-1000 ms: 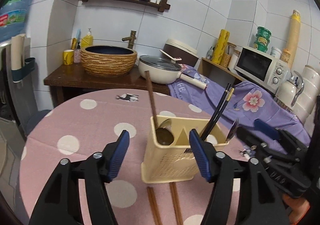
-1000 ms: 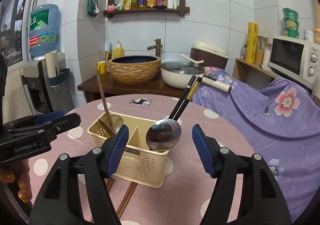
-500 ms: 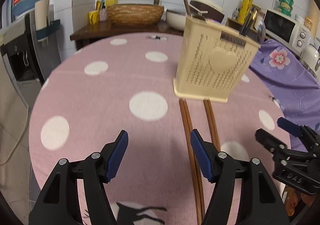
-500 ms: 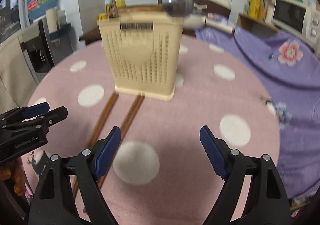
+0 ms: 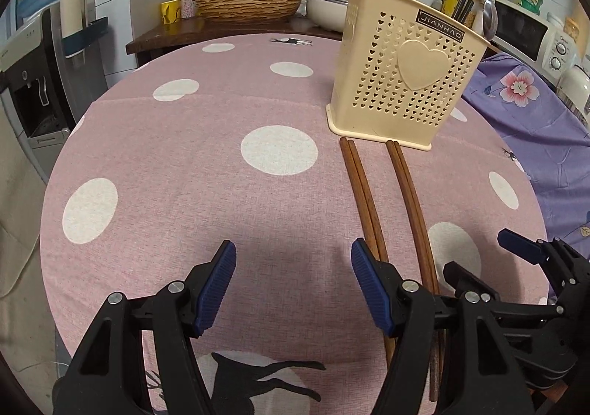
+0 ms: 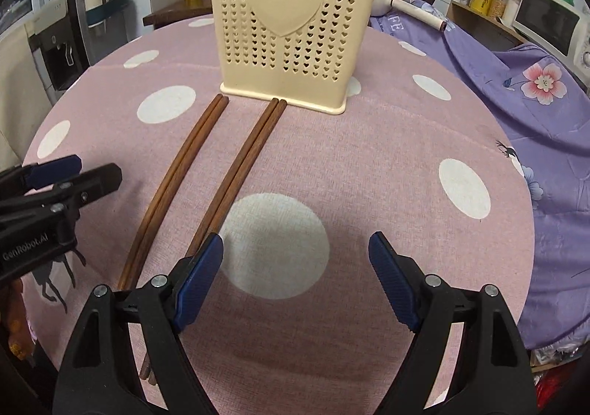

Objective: Organize utensils
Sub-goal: 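Move both open tools back over the wooden chopsticks beside the basket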

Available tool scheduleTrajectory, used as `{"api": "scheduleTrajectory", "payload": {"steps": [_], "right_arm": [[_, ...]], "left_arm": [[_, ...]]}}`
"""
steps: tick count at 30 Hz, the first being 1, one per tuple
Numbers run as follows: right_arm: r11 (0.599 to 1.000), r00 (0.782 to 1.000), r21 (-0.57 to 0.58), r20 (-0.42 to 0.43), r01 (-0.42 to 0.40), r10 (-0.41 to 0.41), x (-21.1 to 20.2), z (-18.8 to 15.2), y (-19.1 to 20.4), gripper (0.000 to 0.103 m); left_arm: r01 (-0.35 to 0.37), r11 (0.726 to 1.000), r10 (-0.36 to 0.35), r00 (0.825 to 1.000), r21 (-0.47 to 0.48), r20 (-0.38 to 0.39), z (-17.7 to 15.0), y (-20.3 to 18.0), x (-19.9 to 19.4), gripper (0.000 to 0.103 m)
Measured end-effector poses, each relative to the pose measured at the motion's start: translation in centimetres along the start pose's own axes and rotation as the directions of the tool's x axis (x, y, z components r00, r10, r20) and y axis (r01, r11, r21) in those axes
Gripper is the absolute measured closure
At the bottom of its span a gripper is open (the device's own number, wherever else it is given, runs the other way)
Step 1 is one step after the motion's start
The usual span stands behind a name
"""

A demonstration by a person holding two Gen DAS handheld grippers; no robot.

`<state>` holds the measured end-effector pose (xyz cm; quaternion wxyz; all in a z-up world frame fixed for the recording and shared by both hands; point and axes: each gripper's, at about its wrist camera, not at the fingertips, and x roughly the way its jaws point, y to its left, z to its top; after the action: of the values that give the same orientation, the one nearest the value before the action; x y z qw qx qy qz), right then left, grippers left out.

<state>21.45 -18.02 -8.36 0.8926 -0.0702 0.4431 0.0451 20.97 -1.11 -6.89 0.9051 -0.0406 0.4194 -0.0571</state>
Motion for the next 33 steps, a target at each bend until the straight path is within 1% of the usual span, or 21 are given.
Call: {"api": "scheduleTrajectory", "payload": {"steps": [3,8,13,21,27,33], "right_arm": [[1.0,1.0,-0.016,-0.013,0.02,-0.02,0.4,-0.1,0.4,0.022],[0.999,0.999,-0.032,-0.007,0.039,-0.039,0.4,-0.2,0.7,0.022],[0.996,0.997,-0.053,-0.003,0.074,-0.075,0.4,0.1,0.9,0.022],[0.996,0.997,-0.035,-0.005,0.082,-0.082,0.5,0.1,0.3,0.022],[0.992,0.992,-0.008,-0.009,0.125,-0.125,0.5,0.1,-0.8,0.022],[0.999,0.999,0.012,0.018,0.047,-0.047,-0.1,0.2,-0.7,0.022]], "left_arm": [[0.007,1.0,-0.007,1.0,-0.01,-0.001,0.0,0.3,0.0,0.039],[0.017,1.0,-0.017,1.0,-0.009,-0.003,-0.1,0.3,0.0,0.039],[0.028,1.0,-0.028,1.0,-0.004,-0.004,-0.2,0.2,0.0,0.038],[0.034,0.999,-0.034,0.999,-0.011,-0.013,-0.3,0.4,0.3,0.038],[0.029,1.0,-0.029,0.999,-0.009,-0.015,-0.2,0.4,0.3,0.038],[0.029,1.0,-0.029,0.999,-0.01,-0.014,-0.2,0.5,0.3,0.038]]}}
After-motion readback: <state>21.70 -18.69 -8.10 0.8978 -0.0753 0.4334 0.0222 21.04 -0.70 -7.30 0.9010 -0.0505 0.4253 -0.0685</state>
